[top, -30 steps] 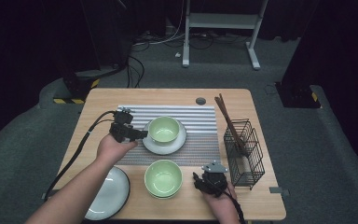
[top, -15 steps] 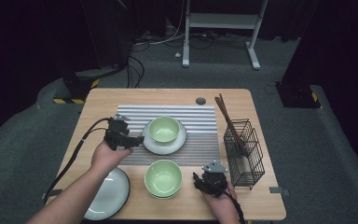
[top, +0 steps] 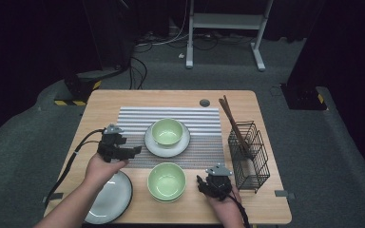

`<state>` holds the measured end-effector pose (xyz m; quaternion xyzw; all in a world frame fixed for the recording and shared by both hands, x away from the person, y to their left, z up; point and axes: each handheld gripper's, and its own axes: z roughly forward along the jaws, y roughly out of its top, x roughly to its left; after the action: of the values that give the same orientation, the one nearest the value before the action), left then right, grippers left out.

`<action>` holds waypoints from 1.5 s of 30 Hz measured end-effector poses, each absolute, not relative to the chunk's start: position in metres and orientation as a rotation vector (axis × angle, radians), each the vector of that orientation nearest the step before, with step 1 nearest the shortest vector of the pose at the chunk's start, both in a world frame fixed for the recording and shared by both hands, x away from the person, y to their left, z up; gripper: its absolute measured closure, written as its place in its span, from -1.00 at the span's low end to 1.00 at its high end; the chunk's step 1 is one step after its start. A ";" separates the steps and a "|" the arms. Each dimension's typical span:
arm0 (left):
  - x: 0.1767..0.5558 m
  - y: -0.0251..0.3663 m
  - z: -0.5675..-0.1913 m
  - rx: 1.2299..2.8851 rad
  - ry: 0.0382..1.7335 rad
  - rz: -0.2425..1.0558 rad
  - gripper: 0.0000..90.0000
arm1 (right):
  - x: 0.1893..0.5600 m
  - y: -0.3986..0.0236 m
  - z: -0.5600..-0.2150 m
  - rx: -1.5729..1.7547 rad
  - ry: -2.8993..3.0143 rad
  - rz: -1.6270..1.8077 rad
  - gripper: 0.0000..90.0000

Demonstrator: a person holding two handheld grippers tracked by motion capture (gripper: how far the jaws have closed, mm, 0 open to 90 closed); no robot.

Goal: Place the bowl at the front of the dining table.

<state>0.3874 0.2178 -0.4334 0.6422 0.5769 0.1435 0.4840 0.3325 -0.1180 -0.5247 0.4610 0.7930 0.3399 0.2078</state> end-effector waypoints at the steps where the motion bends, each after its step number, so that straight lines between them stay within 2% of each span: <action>1: 0.385 0.218 -0.435 1.568 1.398 0.355 -0.50 | 0.333 -0.118 -0.525 1.283 2.208 0.946 -0.18; 3: 0.381 0.220 -0.438 1.565 1.403 0.339 -0.58 | 0.332 -0.118 -0.525 1.283 2.207 0.946 -0.18; 11: 0.364 0.228 -0.447 1.567 1.381 0.319 -0.60 | 0.332 -0.118 -0.525 1.280 2.211 0.947 -0.19; 24: 0.339 0.239 -0.461 1.574 1.352 0.360 -0.64 | 0.331 -0.112 -0.525 1.215 2.255 0.962 -0.22; 28: 0.331 0.242 -0.463 1.574 1.322 0.339 -0.70 | 0.332 -0.113 -0.525 1.239 2.248 0.957 -0.29; 32: 0.324 0.245 -0.470 1.572 1.283 0.304 -0.67 | 0.332 -0.113 -0.525 1.243 2.244 0.952 -0.30; 39: 0.318 0.251 -0.480 1.625 1.238 0.348 -0.66 | 0.331 -0.112 -0.525 1.261 2.232 0.948 -0.30; 43: 0.315 0.251 -0.482 1.612 1.226 0.308 -0.67 | 0.329 -0.112 -0.525 1.253 2.232 0.963 -0.26; 45: 0.312 0.252 -0.483 1.611 1.201 0.329 -0.66 | 0.327 -0.112 -0.524 1.242 2.214 0.975 -0.25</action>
<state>0.3124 0.2515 -0.4830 0.6734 0.5020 0.1375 0.5250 0.3274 -0.1118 -0.5236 0.4467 0.7959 0.3507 0.2096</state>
